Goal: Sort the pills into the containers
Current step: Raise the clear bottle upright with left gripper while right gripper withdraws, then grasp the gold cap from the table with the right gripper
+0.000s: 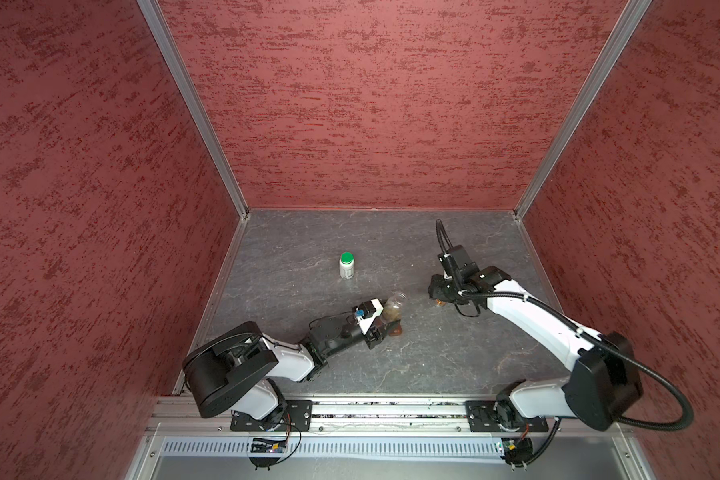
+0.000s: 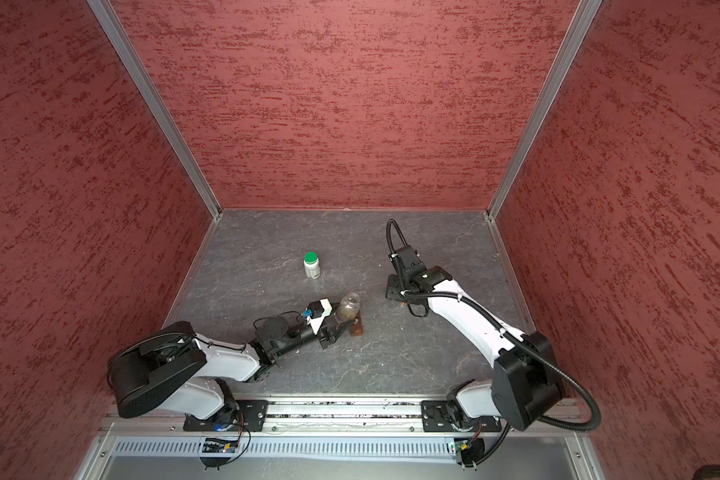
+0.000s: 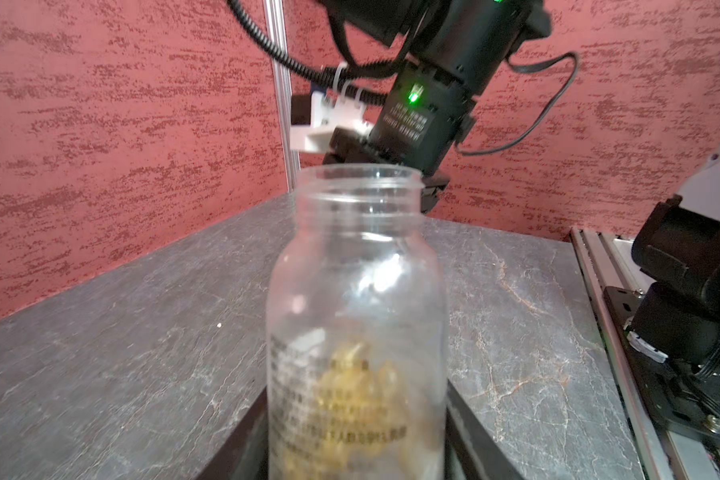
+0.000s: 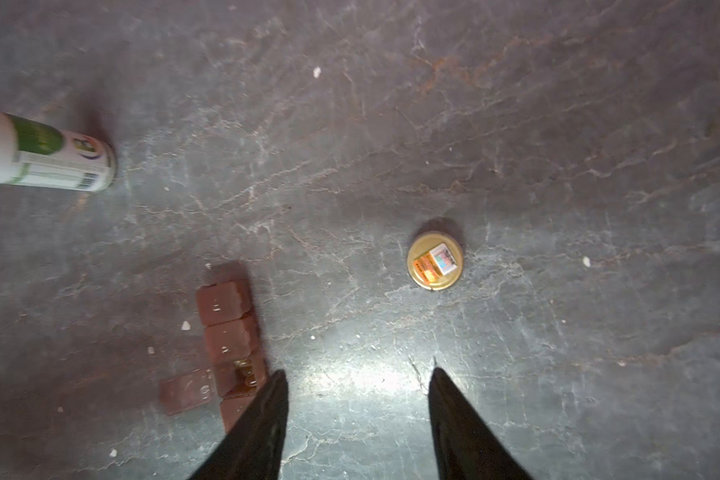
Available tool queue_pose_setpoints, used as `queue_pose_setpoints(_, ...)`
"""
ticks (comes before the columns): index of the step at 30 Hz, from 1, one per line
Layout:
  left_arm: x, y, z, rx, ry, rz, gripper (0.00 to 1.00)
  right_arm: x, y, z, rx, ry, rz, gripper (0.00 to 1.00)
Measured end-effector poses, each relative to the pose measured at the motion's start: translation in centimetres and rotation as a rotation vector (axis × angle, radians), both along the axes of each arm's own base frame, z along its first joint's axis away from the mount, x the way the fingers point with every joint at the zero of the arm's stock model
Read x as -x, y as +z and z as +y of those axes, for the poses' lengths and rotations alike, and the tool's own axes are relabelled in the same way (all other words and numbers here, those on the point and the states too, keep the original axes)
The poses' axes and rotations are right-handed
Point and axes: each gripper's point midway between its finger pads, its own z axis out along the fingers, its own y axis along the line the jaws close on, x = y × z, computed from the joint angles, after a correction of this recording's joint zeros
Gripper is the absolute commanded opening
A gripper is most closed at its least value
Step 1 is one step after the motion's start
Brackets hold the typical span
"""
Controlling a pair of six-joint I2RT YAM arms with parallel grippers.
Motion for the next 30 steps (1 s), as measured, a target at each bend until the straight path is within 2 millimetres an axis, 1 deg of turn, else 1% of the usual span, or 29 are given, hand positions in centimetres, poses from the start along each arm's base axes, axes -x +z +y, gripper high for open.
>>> queue_pose_setpoints(3,0.4,0.6,0.2,0.027,-0.005,-0.022,0.0,-0.4,-1.9,-0.3,0.053,-0.006,0.059,0.67)
queue_pose_setpoints(7,0.8,0.9,0.3,0.038,-0.008,-0.037,0.0,-0.8,-4.1,-0.8,0.1,-0.018,0.123,0.71)
queue_pose_setpoints(13,1.0,0.8,0.3,0.024,-0.002,-0.053,0.0,-2.0,-5.9,-1.8,0.125,-0.046,0.176,0.74)
queue_pose_setpoints(18,1.1,1.1,0.4,0.016,0.001,-0.076,0.0,-2.8,-7.1,-2.8,0.126,-0.066,0.212,0.72)
queue_pose_setpoints(21,1.0,1.0,0.4,0.004,0.004,-0.084,0.0,-3.3,-7.7,-3.2,0.116,-0.071,0.234,0.7)
queue_pose_setpoints(25,1.0,0.6,0.4,-0.01,0.004,-0.082,0.0,-3.2,-8.6,-3.2,0.101,-0.057,0.27,0.68)
queue_pose_setpoints(30,0.7,-0.5,-0.1,-0.034,0.002,-0.064,0.0,-3.3,-9.3,-2.6,0.084,-0.03,0.295,0.65)
